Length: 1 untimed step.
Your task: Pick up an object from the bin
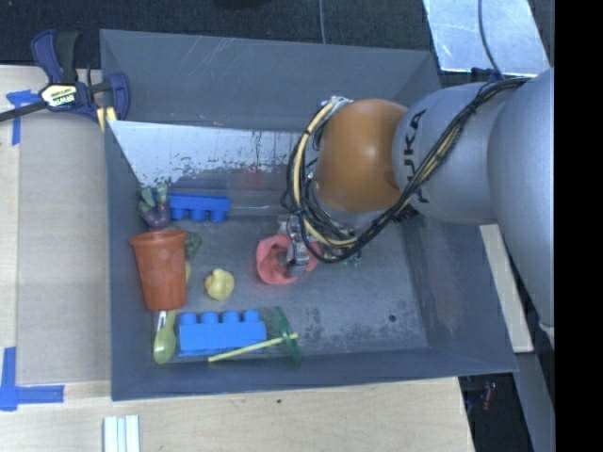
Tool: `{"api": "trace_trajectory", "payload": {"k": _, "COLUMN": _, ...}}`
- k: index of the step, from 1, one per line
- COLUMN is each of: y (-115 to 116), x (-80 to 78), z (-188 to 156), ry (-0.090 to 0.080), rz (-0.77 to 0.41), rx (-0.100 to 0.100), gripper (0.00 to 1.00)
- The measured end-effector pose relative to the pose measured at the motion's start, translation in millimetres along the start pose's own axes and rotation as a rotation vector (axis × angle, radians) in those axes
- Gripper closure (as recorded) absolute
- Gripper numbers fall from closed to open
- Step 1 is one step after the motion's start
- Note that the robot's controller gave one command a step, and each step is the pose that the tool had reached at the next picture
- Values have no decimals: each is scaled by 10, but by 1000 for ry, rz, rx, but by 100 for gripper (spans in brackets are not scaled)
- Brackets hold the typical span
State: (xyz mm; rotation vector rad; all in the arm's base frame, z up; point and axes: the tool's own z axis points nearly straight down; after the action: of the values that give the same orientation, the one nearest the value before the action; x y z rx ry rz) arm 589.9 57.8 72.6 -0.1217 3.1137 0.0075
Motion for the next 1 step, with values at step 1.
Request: {"api": "trace_trajectory", "payload": {"k": 1, "y": -65, "x": 49, "z": -712, "ry": 7, "rz": -8, "rx": 0, "gripper": 100}}
